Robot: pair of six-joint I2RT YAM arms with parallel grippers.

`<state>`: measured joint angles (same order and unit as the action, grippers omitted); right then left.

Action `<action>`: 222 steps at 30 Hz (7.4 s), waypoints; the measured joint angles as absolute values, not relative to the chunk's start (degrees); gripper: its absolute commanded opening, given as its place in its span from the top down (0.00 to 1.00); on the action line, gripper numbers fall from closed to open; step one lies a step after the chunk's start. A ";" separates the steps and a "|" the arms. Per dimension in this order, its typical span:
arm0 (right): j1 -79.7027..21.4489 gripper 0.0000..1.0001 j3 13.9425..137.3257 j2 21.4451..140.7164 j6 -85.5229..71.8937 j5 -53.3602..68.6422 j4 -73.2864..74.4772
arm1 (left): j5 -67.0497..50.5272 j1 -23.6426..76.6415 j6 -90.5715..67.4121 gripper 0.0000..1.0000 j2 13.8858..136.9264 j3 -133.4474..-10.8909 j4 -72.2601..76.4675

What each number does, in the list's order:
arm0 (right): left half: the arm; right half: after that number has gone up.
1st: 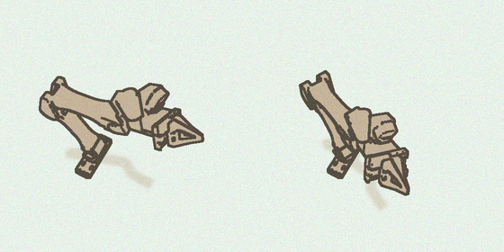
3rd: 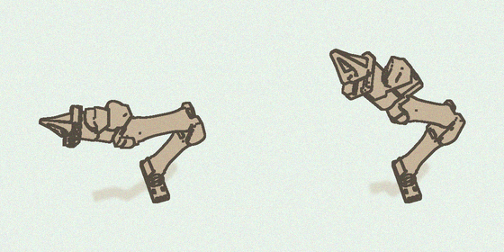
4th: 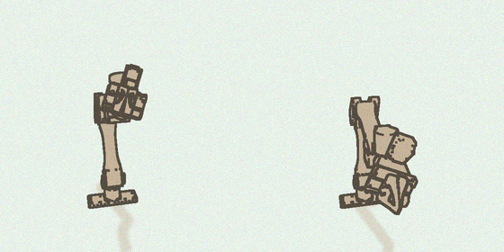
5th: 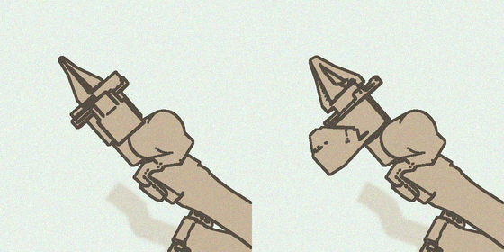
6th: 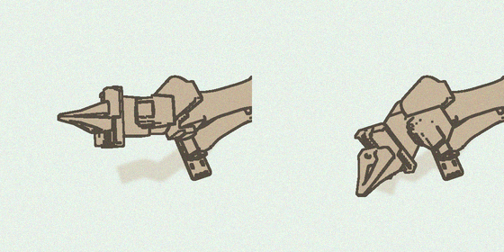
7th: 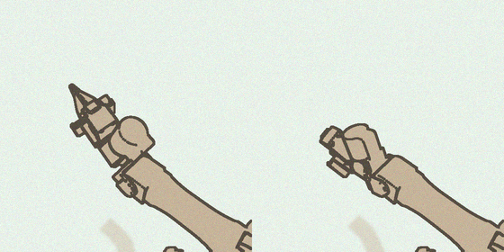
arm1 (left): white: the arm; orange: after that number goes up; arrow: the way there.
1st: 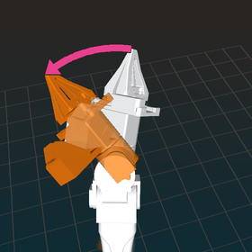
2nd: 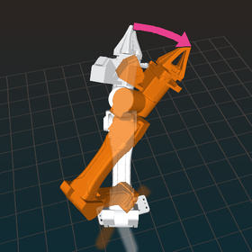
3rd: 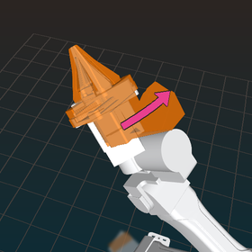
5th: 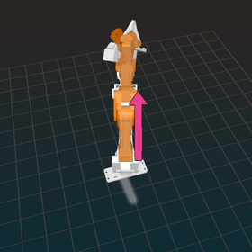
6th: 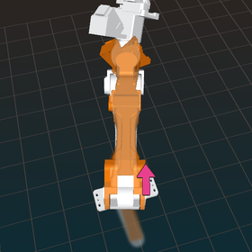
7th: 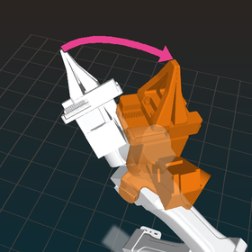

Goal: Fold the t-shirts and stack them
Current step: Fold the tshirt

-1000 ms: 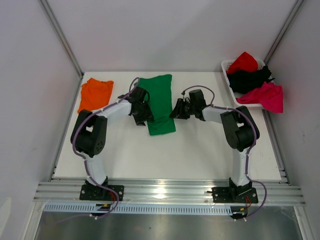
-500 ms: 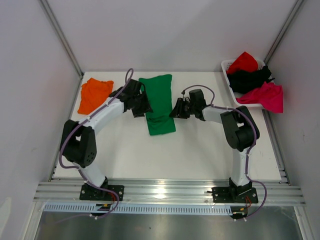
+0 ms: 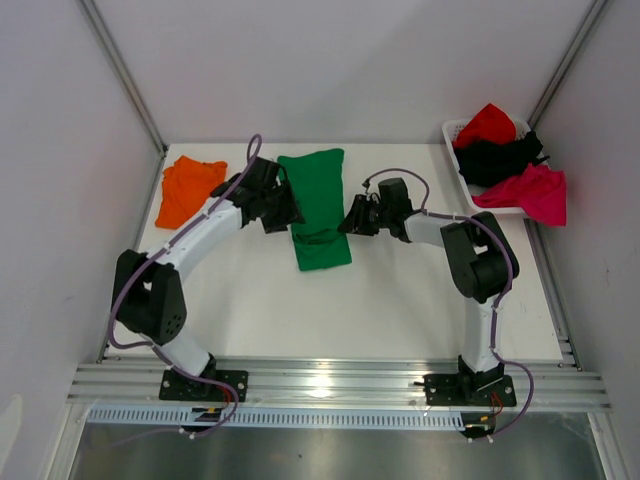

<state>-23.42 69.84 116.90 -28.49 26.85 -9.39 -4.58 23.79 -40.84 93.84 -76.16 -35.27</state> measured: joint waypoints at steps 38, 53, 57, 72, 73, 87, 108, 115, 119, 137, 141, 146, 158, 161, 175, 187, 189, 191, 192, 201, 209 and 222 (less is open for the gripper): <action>-23.55 0.62 82.50 121.71 -24.75 24.97 -5.82 | -1.41 33.69 -40.01 0.45 102.94 -69.43 -31.20; -26.37 0.61 73.19 104.73 -24.86 21.61 -4.43 | -1.37 33.76 -39.86 0.45 102.63 -68.77 -31.31; -28.42 0.61 72.64 95.94 -25.23 20.88 -5.08 | -0.10 33.76 -38.92 0.44 96.79 -69.01 -34.02; -32.67 0.61 61.08 103.04 -30.96 20.38 -13.32 | 29.41 32.62 -41.17 0.41 61.73 -72.75 -44.10; -32.93 0.61 61.08 104.31 -31.24 20.36 -13.56 | 31.51 32.58 -41.63 0.41 60.14 -72.18 -44.51; -37.80 0.61 65.32 111.55 -34.85 21.67 -18.33 | 38.41 32.32 -44.69 0.41 62.65 -68.66 -47.11; -41.25 0.62 59.96 114.80 -37.10 19.46 -23.00 | 42.24 32.03 -46.54 0.38 49.04 -64.82 -48.38; -43.05 0.62 48.10 106.67 -39.51 17.56 -25.21 | 42.33 31.64 -46.50 0.37 51.55 -64.47 -48.18; -45.12 0.62 43.90 102.17 -40.40 16.36 -23.55 | 42.22 31.48 -46.46 0.37 52.42 -64.40 -48.07; -54.52 0.62 41.98 90.61 -40.80 10.09 -12.80 | 41.19 30.24 -46.39 0.37 52.99 -64.40 -47.66; -54.52 0.62 45.69 89.78 -37.41 4.54 -7.68 | 41.12 30.17 -46.37 0.37 53.36 -64.27 -47.64; -53.71 0.61 52.82 86.78 -31.48 -3.18 -3.36 | 40.51 29.93 -46.06 0.37 53.49 -63.83 -47.29; -45.78 0.62 52.16 84.49 -27.79 -6.61 -3.57 | 39.97 28.97 -46.02 0.37 54.24 -62.94 -47.13; -44.03 0.62 49.80 86.24 -27.86 -6.13 -4.80 | 39.72 28.60 -46.02 0.37 54.24 -62.63 -47.03; -37.41 0.62 46.48 97.76 -31.73 1.39 -12.53 | 38.68 27.44 -45.98 0.37 53.58 -61.76 -46.65; -38.20 0.62 43.44 95.42 -35.81 3.05 -12.34 | 38.30 26.70 -45.89 0.36 52.60 -61.60 -46.39; -39.22 0.63 42.76 93.62 -36.29 2.55 -10.00 | 38.26 26.59 -45.87 0.36 52.60 -61.60 -46.37; -40.49 0.63 42.02 91.92 -36.60 2.02 -7.79 | 38.17 26.46 -45.84 0.36 52.58 -61.60 -46.35; -41.23 0.63 41.63 91.09 -36.73 1.74 -6.55 | 38.13 26.44 -45.84 0.36 52.56 -61.60 -46.33; -46.09 0.63 39.33 86.02 -39.31 -0.43 0.62 | 36.75 26.04 -45.80 0.36 52.53 -61.60 -45.41; -47.09 0.62 39.46 85.84 -39.81 -2.44 1.10 | 35.35 25.87 -45.43 0.36 53.01 -61.25 -44.86; -46.11 0.28 43.99 71.00 -36.01 -11.35 4.10 | 26.74 25.74 -45.47 0.36 59.13 -56.93 -42.37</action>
<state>-46.11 43.99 71.00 -36.01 -11.35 4.10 26.74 25.74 -45.47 59.13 -56.93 -42.37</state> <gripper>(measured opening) 0.688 0.636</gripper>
